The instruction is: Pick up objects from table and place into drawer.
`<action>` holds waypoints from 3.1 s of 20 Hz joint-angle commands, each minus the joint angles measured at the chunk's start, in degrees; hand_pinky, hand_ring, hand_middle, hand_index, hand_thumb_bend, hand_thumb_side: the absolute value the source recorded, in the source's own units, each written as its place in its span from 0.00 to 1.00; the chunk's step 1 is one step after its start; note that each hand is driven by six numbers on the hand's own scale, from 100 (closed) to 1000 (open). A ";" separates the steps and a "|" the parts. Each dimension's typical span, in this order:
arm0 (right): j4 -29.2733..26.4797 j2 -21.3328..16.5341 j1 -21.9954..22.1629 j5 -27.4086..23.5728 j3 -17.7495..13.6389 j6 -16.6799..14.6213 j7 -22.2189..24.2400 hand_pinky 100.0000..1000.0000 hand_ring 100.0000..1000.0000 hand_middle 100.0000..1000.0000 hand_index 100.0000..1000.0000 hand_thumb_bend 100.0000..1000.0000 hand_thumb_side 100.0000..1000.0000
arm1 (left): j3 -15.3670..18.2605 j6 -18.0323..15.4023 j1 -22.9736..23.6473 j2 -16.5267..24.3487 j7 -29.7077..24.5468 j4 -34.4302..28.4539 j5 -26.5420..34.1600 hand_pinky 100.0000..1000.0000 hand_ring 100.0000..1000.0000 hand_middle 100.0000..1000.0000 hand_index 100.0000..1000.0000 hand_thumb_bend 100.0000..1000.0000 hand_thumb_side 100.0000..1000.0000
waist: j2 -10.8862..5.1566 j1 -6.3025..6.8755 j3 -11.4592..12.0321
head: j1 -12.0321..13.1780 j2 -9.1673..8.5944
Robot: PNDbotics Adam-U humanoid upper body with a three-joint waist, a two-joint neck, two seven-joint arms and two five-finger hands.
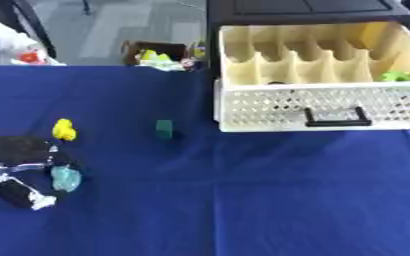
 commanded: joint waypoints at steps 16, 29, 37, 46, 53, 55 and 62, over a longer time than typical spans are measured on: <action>-0.81 -0.24 -0.41 -0.60 -1.30 0.18 -0.78 0.77 0.54 0.39 0.60 0.00 1.00 | 0.34 -2.71 0.06 1.33 -2.16 -0.80 4.07 0.08 0.37 0.40 0.61 0.00 0.25 | -0.98 -0.16 0.12 | 0.37 -0.76; -0.81 0.19 -0.09 -0.88 -1.43 0.34 -1.18 0.77 0.53 0.39 0.59 0.00 1.00 | 1.82 -1.79 -0.11 2.47 -0.15 -2.34 7.60 0.05 0.39 0.42 0.48 0.00 0.18 | -1.46 0.02 0.53 | 0.41 -0.56; -0.81 0.27 0.19 -0.90 -1.55 0.41 -1.54 0.77 0.53 0.39 0.59 0.00 1.00 | 3.31 -1.51 -0.64 3.73 0.58 -4.50 10.99 0.04 0.38 0.42 0.42 0.00 0.18 | -1.87 0.25 0.87 | 0.49 -0.21; -0.81 0.02 0.25 -0.91 -1.29 0.50 -1.65 0.76 0.53 0.39 0.59 0.00 1.00 | 4.28 -2.33 -5.57 3.98 -1.00 -7.24 17.17 0.01 0.37 0.42 0.42 0.00 0.16 | -2.58 0.90 1.19 | 0.32 0.62; -0.81 -0.11 -0.12 -1.06 -0.71 0.87 -1.25 0.76 0.53 0.39 0.58 0.00 1.00 | 4.28 -3.19 -14.18 0.40 -2.96 -6.99 22.67 0.00 0.36 0.41 0.43 0.00 0.15 | -3.50 1.88 0.80 | 0.39 0.68; -0.81 -0.06 -0.23 -1.10 -0.60 0.93 -1.21 0.76 0.53 0.39 0.58 0.00 1.00 | 4.51 -2.60 -16.60 -1.31 -4.03 -5.55 24.09 0.00 0.36 0.41 0.43 0.00 0.15 | -3.69 2.08 0.58 | 0.60 0.75; -0.81 0.06 -0.94 -1.18 -0.10 1.14 -0.85 0.76 0.53 0.39 0.58 0.00 1.00 | 5.62 -1.86 -24.91 -7.83 -7.79 -0.14 26.57 0.00 0.36 0.40 0.43 0.00 0.14 | -4.17 2.80 -0.38 | 1.01 0.72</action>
